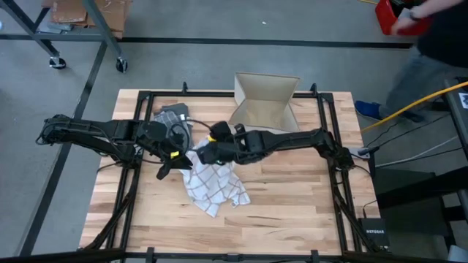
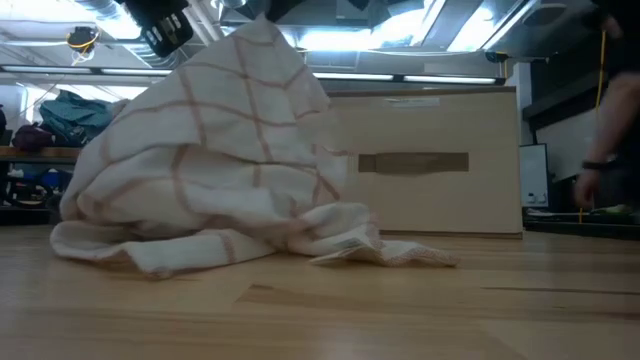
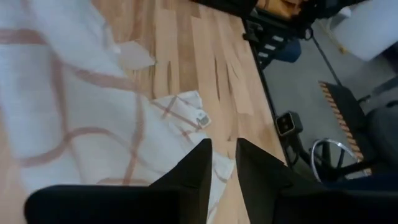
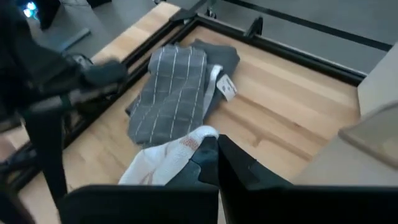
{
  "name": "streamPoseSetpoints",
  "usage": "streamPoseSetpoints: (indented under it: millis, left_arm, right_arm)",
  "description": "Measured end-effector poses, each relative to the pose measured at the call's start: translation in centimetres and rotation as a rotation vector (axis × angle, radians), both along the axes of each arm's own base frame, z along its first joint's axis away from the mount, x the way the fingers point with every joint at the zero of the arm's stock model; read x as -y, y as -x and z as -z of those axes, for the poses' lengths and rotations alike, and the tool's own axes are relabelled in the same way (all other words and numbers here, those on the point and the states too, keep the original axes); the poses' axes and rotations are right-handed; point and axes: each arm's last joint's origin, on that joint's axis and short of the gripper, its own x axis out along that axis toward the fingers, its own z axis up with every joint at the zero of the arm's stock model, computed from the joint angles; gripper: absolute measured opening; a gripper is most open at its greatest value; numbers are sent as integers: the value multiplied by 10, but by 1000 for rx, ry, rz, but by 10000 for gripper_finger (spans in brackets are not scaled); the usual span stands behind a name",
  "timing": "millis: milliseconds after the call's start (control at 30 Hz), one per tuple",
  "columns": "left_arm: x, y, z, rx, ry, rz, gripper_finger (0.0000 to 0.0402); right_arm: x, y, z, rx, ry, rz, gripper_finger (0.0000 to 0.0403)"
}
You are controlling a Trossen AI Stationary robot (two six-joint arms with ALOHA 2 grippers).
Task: Fold towel
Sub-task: Fold the white towel
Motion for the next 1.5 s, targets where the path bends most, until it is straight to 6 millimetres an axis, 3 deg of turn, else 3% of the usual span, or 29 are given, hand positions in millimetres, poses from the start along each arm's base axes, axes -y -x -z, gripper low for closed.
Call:
streamPoseSetpoints:
  millis: [300, 433, 667, 900, 1100, 1267, 1500]
  left_arm:
    - [0, -3, 5, -45, 30, -69, 177]
    - [4, -13, 12, -81, 51, -98, 198]
    - [28, -50, 32, -115, 139, -140, 188]
    - [48, -67, 71, -327, 158, -254, 169]
    - [45, -56, 92, -565, 185, -461, 145]
    - [38, -37, 101, -758, 96, -580, 125]
    - [31, -29, 103, -772, -82, -622, 99]
  right_arm:
    - [32, -5, -1, 0, -11, 36, 0]
    - [42, -6, 0, -4, -56, 22, 0]
    - [52, -7, 1, -78, -20, -83, 0]
    - [49, -7, 3, -178, 27, -285, 0]
    - [47, -4, 5, -251, 31, -380, 0]
    - [44, 1, 10, -313, -56, -455, 0]
    - [39, 7, 15, -365, -223, -582, 0]
